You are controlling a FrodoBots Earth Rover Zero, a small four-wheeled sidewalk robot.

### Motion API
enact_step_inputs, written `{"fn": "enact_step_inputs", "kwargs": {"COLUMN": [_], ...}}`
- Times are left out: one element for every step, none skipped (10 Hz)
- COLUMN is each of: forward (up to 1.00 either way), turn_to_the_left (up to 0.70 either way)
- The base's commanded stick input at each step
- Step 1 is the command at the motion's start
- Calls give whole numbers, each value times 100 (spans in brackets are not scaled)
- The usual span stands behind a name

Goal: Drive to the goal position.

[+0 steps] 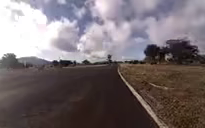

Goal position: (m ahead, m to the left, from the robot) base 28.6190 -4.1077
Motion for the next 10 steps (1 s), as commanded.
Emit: {"fn": "enact_step_inputs", "kwargs": {"forward": [50,50,50,50,50,50,50,50,50,50], "turn_to_the_left": [0,0,0,0,0,0,0,0,0,0]}}
